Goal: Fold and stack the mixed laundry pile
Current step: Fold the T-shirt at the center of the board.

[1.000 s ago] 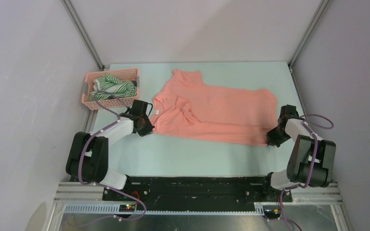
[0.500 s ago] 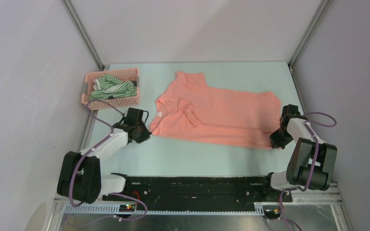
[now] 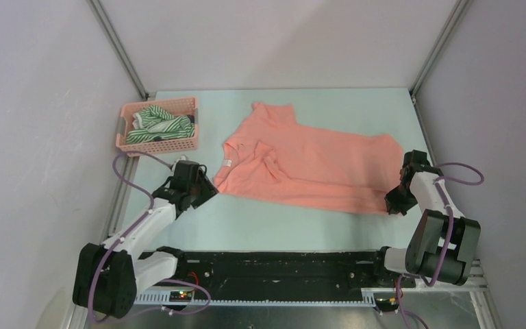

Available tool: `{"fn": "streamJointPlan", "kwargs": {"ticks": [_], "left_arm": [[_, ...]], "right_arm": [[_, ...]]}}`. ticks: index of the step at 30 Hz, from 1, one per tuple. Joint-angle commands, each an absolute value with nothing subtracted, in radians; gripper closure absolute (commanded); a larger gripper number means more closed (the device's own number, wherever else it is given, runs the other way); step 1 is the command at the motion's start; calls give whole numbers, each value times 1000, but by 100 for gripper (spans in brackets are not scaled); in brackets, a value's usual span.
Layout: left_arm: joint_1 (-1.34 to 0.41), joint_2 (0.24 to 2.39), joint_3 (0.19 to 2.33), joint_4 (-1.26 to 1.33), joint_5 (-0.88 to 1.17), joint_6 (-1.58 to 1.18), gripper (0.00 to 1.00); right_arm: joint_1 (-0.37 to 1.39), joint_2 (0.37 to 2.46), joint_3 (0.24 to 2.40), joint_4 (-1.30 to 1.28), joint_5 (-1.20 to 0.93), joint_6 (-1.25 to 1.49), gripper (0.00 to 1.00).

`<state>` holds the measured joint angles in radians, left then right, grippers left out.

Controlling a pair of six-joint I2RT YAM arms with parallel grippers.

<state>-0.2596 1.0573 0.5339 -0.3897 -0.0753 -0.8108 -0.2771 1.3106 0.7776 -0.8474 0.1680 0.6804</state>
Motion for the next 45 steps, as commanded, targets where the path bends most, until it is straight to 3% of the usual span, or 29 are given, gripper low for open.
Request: {"fn": "streamJointPlan", "kwargs": {"ticks": [1,7,12,16,21,23,37,42,45], "left_arm": [[-264,1101,550,-283,-91,-800,42],[-252,1240,570,-186,-88,-804,38],[-244,1345,584,-130,-72,-814,42],[-240,1400,603,-115,-66,-810,61],[-237,1416,600,-129,-69,-807,96],[-234,1399,598,-171,-88,-805,99],[-233,994,436,-463,-280,-884,100],[-233,871,377,-515,-262,-900,100],[-232,806,367,-553,-251,-892,100]], "right_arm": [[-281,1302,787,-859,190,686,100],[-282,1286,785,-838,190,673,100],[-282,1302,785,-827,196,669,100],[-282,1315,785,-818,205,665,100],[-287,1333,785,-809,194,667,100],[-287,1332,787,-814,185,670,100],[-290,1284,860,-1010,143,650,100],[-286,1263,853,-1051,143,673,100],[-285,1258,854,-1060,147,677,91]]}}
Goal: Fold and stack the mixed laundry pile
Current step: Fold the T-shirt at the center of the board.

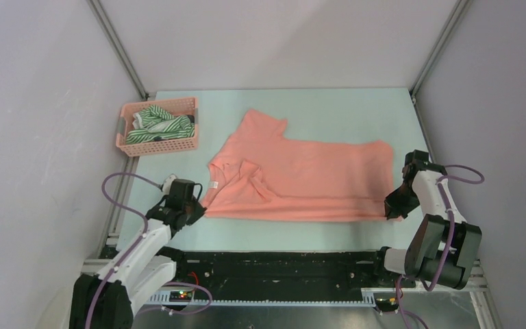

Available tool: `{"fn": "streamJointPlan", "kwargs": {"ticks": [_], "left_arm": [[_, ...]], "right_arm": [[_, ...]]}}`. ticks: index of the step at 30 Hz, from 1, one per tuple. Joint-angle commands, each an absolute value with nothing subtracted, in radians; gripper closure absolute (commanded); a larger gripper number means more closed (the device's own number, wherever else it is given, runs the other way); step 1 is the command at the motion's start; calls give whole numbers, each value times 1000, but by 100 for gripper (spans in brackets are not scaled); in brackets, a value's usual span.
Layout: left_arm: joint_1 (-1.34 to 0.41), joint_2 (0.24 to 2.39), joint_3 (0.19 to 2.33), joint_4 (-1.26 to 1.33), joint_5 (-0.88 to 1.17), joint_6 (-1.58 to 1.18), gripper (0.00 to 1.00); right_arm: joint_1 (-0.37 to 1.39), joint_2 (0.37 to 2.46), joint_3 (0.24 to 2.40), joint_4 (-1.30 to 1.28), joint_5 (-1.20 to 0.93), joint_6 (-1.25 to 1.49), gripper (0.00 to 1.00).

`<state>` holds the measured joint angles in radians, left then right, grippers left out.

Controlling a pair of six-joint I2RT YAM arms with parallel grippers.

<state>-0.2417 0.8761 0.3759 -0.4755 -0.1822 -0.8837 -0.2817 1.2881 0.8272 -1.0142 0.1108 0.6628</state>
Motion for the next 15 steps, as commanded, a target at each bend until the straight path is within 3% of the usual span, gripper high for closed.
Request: {"fn": "streamJointPlan", "kwargs": {"ticks": [1,2,4,6,10,12,13,15], "left_arm": [[-232,794,371,-563,-244,-889,95],[-233,773,385,-583,-233,-883,89],[-233,746,420,-600,-218,-876,64],[-232,739,480,-609,-214,-850,52],[-233,812,651,-607,-200,-760,35],[-233,900,752,-597,-195,-700,33],[-233,969,822,-590,-196,-662,32],[-233,1077,924,-577,-195,-606,31]], "right_arm": [[-286,1257,858,-1067,153,677,88],[-286,1253,868,-1070,156,674,81],[-287,1248,900,-1078,158,656,72],[-288,1245,940,-1076,147,622,66],[-288,1250,1020,-1019,56,527,59],[-284,1249,1031,-925,-69,474,53],[-276,1256,1033,-893,-106,449,43],[-252,1287,1046,-809,-162,426,39]]}}
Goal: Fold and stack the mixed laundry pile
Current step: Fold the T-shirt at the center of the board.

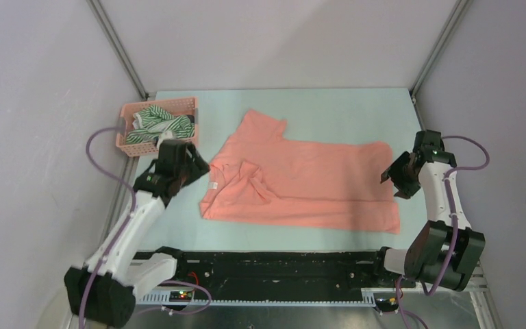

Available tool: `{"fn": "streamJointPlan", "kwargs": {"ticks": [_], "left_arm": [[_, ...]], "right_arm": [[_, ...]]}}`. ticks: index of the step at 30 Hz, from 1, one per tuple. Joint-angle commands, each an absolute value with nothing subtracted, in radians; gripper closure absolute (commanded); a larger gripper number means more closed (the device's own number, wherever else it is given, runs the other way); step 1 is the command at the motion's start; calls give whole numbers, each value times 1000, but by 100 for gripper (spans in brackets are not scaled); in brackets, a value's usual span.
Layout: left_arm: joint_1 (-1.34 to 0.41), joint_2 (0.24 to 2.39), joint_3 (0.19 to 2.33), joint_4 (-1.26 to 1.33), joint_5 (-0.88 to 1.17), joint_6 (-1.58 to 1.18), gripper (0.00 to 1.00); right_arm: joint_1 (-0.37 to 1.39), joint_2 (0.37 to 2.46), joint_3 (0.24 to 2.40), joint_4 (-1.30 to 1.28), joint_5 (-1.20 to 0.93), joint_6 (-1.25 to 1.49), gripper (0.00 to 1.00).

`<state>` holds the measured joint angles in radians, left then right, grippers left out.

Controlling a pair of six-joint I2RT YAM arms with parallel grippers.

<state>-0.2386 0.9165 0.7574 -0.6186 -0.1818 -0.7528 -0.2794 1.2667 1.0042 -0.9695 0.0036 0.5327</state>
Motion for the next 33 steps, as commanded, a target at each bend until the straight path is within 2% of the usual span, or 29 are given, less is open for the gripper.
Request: {"fn": "streamJointPlan", "kwargs": {"ticks": [1,10,15,26,33], "left_arm": [[-234,1113,956,-572,-193,-589,30],[-229,1634,1432,-534,-26,-383,28],[-217,1911,1685,-533,100,-347,29],[-204,2353,2182,-529,252,-395,29],[-204,2502,2309,-523,318,-477,30]], "right_arm": [[-235,1305,1055,-762,-177,419,39],[-171,1602,1331,-721,-66,262,38],[-173,1827,1565,-818,29,171,36],[-200,2145,1923,-917,53,119,34],[-225,2290,2067,-963,16,129,35]]}}
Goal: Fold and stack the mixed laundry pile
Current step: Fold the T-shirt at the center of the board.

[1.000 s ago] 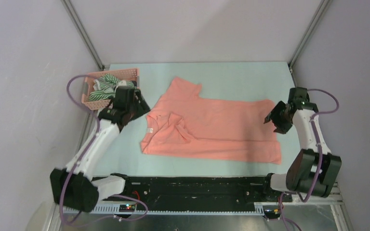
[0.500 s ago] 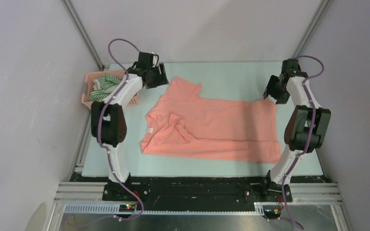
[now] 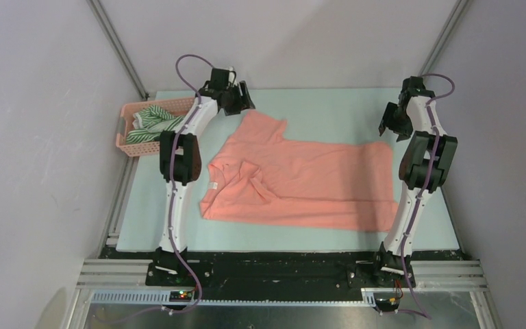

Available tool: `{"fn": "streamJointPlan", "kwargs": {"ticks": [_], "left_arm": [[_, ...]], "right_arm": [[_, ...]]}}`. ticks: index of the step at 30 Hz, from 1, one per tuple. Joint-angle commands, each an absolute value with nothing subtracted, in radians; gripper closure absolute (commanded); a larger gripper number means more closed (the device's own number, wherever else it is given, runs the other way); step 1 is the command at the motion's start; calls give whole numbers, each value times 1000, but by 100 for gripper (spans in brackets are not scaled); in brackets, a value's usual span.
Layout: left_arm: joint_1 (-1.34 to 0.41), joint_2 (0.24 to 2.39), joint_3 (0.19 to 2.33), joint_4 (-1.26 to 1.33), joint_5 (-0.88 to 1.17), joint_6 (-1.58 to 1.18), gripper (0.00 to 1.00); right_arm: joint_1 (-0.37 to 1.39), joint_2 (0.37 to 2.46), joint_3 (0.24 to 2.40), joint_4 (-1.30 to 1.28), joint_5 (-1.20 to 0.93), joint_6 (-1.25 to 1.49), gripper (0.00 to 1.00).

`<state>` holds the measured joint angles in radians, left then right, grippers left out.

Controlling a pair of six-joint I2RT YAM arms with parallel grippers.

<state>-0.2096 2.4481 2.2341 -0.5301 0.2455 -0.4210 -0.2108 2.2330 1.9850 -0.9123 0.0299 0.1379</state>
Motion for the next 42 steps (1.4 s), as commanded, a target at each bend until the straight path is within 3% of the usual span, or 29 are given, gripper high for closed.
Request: {"fn": "streamJointPlan", "kwargs": {"ticks": [1,11,17,19,22,26,28,29,31,42], "left_arm": [[-205,2516,2315,-520,317,-479,30],[-201,2588,2339,-507,344,-494,30],[-191,2613,2377,-487,352,-506,36],[-190,2616,2389,-475,352,-506,40],[-189,2610,2397,-463,368,-500,65],[-185,2578,2386,-452,393,-489,93],[-185,2560,2376,-445,413,-491,99],[-184,2543,2367,-441,422,-493,100],[-181,2511,2344,-437,442,-493,100],[-149,2292,2133,-400,478,-454,100]], "right_arm": [[-229,2299,2072,-961,-19,135,36],[-239,2359,2072,-951,-115,177,40],[-247,2365,2060,-947,-95,169,49],[-251,2356,2052,-943,-83,170,56],[-256,2342,2046,-929,-50,167,66],[-262,2323,2043,-900,-45,163,64],[-262,2321,2045,-896,-57,165,73],[-262,2320,2045,-896,-59,168,85],[-262,2315,2039,-890,-57,170,99],[-272,2181,1875,-775,-52,203,100]]}}
